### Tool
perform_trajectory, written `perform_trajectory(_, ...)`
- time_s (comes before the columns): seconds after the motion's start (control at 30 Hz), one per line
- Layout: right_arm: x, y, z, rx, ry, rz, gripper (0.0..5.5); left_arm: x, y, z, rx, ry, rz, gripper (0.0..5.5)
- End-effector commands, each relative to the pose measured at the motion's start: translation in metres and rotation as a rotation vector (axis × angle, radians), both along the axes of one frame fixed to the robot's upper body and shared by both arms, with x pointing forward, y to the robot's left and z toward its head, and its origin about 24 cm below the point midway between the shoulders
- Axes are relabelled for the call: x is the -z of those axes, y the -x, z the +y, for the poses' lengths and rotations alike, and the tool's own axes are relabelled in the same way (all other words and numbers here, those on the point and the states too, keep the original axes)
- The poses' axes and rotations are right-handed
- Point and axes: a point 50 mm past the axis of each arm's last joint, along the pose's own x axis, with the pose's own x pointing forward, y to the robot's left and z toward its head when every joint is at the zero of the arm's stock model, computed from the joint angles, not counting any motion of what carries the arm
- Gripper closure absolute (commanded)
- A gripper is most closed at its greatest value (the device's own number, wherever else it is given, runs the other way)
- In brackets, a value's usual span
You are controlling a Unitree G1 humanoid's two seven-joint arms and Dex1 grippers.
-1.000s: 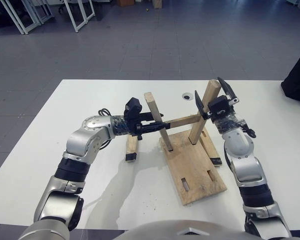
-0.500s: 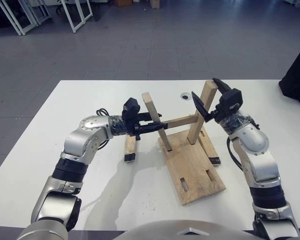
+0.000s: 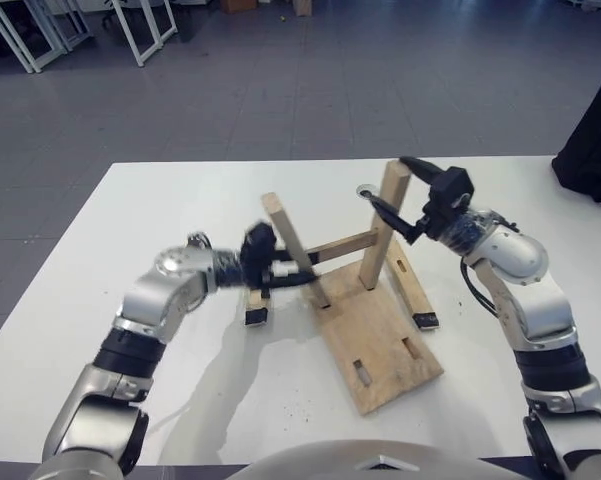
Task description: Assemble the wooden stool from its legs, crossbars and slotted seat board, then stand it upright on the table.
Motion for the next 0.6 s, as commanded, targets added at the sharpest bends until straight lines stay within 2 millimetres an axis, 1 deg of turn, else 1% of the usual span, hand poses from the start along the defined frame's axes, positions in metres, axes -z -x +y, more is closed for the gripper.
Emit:
perform_trajectory(0.03,0.023,-0.003,-0.005,0.001,0.055,0.106,1.73,-0.025,-0.019,0.001,-0.052,0.018,-0.105,2.19)
perform_trajectory(0.13,0.020,-0.005,-0.008,0.019,0.044,0.088,1.73,-0.028,-0.027,0.003,-0.108,-0.010,-0.137,1.64)
perform_trajectory(0.2,0.019,-0.004,-0.010,0.026,0.039,0.083,1.73,-0.028,-0.032,0.006,-0.153,-0.037,-0.161,1.42)
perform_trajectory(0.23,0.019,-0.004,-0.012,0.030,0.037,0.082,1.73,-0.027,-0.034,0.007,-0.171,-0.048,-0.169,1.23)
perform_trajectory(0.3,0.016,-0.002,-0.017,0.046,0.031,0.075,1.73,-0.020,-0.037,0.012,-0.197,-0.111,-0.166,0.97)
perform_trajectory(0.33,0.015,-0.002,-0.019,0.051,0.030,0.071,1.73,-0.016,-0.037,0.015,-0.209,-0.136,-0.152,0.76)
perform_trajectory(0.37,0.014,-0.001,-0.020,0.055,0.031,0.067,1.73,-0.011,-0.036,0.018,-0.216,-0.157,-0.139,0.68)
perform_trajectory(0.47,0.012,-0.001,-0.024,0.066,0.037,0.058,1.73,0.000,-0.032,0.024,-0.216,-0.205,-0.123,0.15)
perform_trajectory(0.5,0.011,-0.001,-0.027,0.074,0.041,0.055,1.73,0.003,-0.031,0.024,-0.210,-0.214,-0.119,0.04)
perform_trajectory(0.6,0.010,-0.002,-0.033,0.095,0.052,0.048,1.73,0.003,-0.030,0.022,-0.206,-0.201,-0.125,0.04)
